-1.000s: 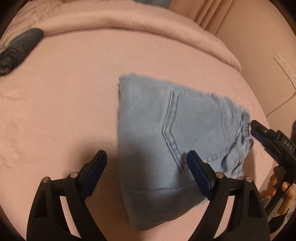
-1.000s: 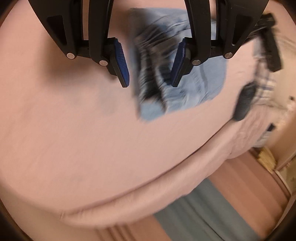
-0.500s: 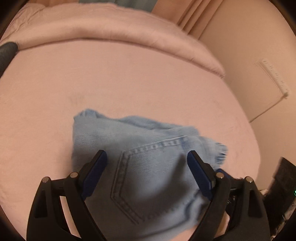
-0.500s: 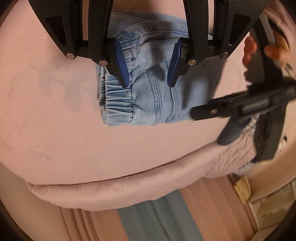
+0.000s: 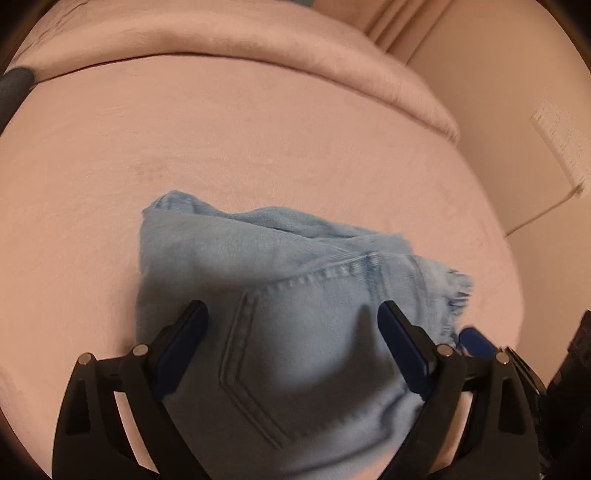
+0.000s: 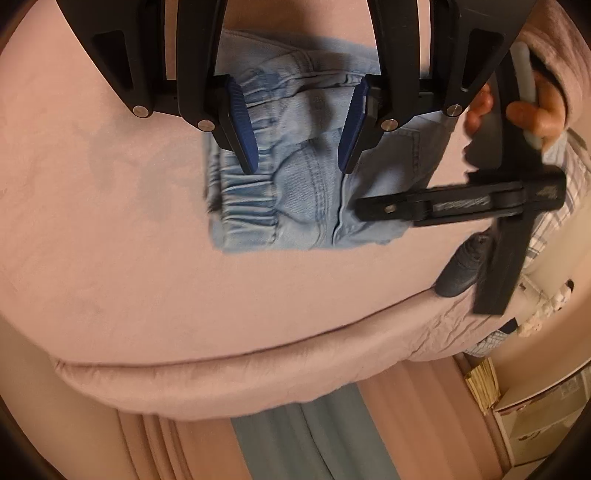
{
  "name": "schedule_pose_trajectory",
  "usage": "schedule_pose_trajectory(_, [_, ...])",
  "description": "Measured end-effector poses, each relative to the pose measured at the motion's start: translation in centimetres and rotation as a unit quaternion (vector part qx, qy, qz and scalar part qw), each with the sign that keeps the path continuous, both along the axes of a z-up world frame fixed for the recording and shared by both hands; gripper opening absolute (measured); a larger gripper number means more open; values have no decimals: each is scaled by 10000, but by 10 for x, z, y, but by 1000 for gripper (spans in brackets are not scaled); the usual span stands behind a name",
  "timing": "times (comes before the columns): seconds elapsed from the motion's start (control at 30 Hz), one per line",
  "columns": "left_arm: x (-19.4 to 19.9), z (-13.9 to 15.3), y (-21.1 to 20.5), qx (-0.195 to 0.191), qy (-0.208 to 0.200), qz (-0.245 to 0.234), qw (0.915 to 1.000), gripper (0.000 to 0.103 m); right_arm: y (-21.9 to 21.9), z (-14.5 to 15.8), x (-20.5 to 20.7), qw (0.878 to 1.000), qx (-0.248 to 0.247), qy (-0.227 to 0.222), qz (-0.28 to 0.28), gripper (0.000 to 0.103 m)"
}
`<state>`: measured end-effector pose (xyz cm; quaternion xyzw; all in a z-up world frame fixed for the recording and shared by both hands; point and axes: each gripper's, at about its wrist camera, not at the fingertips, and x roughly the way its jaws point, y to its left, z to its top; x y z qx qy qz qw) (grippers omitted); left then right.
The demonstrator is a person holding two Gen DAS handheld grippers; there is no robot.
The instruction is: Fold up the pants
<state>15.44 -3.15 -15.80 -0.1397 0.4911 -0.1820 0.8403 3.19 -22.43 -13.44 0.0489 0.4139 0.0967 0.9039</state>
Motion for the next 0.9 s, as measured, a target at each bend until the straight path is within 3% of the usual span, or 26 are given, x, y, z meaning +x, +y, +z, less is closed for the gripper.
schedule_pose_trajectory(0.23, [-45,8,10,121,-373,-65,9992,93,-2,21,3,9978,-527,-361,-157,50])
schedule_pose_trajectory(0.43, [-71,-10,2,684,-437,-344,9961,93,11,23,21,9949,-867,-508,-9,50])
schedule_pose_trajectory(0.53, [-78,-21,0,1010,-491,-466,9926,93,19,15,33,9934,-1087,-372,39,50])
schedule_pose_trajectory(0.63, [-75,-25,1,979,-502,-449,9929,94,21,3,44,9899,-1407,-173,-23,50])
schedule_pose_trajectory(0.9, [-73,-22,10,819,-471,-447,9945,94,10,-4,55,9937,-1099,215,-63,54])
